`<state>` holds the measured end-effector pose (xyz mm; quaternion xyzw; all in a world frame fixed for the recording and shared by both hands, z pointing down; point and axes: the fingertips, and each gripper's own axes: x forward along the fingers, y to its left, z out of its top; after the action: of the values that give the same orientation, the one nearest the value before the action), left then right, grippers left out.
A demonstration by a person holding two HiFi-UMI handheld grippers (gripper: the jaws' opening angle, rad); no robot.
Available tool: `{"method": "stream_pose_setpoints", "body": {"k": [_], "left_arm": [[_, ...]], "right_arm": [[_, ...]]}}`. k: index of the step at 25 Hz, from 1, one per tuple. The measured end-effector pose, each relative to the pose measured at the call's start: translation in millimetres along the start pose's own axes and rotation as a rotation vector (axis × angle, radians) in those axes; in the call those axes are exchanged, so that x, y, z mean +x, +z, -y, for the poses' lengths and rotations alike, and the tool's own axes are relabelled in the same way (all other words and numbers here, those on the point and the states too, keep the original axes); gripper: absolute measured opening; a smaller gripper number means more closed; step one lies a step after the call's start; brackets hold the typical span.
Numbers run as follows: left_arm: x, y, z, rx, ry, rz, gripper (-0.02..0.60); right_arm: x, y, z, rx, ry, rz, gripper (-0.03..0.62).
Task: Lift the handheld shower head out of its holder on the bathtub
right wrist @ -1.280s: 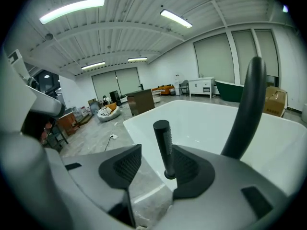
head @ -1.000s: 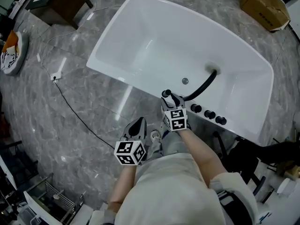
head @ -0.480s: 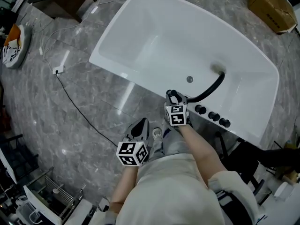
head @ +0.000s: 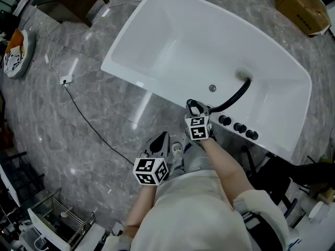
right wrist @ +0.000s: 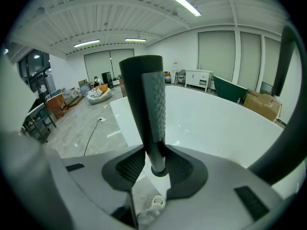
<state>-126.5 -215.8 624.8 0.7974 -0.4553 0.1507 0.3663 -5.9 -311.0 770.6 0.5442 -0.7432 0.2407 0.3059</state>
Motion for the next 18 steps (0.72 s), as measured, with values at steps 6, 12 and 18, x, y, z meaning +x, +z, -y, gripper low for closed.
{"method": "stream_pose_setpoints", "body": {"k": [6,12,18], "left_arm": [[-10,-1,6,0.012,-0.015,0.006,0.020],[-23,-6,7,0.030,-0.020,0.010,0.020],[-34,-11,18,0.047,-0.029,0.025,0.020]], "right_arm": [[-17,12,-3,-0.012,0.003,0.033,0.137],[-38,20,-12,-0.041,0.010,0.073,0.137],[-67,26,-11,-0.010,0.006,0.131,0.137]]}}
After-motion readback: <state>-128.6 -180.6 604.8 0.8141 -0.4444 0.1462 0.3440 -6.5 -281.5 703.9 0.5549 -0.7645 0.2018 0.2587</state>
